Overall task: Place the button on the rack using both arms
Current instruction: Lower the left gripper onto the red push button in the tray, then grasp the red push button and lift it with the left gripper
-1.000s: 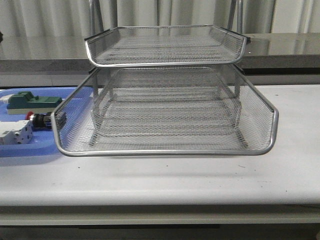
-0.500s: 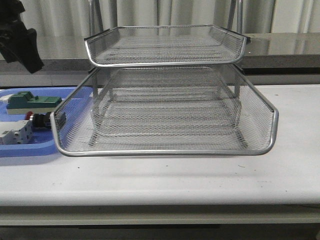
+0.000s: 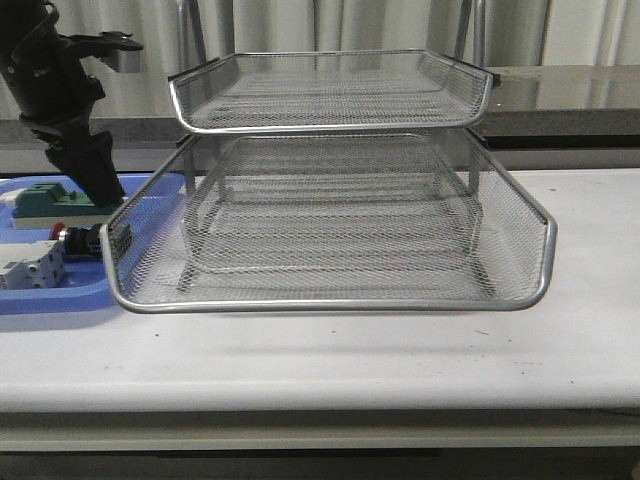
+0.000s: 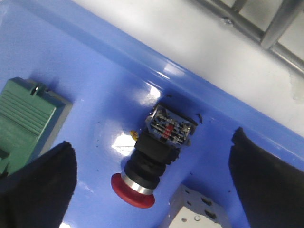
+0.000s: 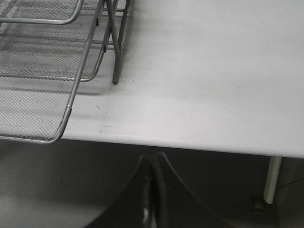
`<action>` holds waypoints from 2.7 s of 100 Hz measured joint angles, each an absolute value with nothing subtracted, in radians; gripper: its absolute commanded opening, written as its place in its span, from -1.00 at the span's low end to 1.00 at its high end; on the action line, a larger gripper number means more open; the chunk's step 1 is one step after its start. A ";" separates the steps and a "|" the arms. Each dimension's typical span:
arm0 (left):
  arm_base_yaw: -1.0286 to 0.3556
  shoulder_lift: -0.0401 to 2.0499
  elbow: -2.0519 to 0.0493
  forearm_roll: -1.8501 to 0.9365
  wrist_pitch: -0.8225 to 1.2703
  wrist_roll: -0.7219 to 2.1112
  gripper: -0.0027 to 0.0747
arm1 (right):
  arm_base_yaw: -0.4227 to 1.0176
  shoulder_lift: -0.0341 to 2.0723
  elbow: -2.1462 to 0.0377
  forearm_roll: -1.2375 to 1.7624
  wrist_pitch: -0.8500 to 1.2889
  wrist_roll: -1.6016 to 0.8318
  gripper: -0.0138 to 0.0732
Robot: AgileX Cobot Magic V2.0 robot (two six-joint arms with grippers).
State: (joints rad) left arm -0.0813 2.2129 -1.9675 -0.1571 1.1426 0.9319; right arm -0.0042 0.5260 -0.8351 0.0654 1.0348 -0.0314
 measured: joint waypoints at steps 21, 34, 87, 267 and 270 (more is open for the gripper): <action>-0.081 2.230 -1.969 -0.112 1.119 0.936 0.66 | -0.004 0.526 -0.835 0.065 1.035 -0.031 -0.84; -0.081 2.241 -1.970 -0.104 1.110 0.939 0.66 | -0.004 0.526 -0.835 0.065 1.035 -0.031 -0.84; -0.081 2.319 -1.970 -0.104 1.104 0.943 0.66 | -0.004 0.526 -0.835 0.065 1.035 -0.031 -0.84; -0.094 2.089 -2.007 -0.064 1.242 0.759 -0.96 | -0.004 0.526 -0.835 0.065 1.036 -0.031 -0.84; -0.098 2.064 -1.985 -0.064 1.242 0.759 -0.96 | -0.004 0.526 -0.835 0.065 1.036 -0.031 -0.84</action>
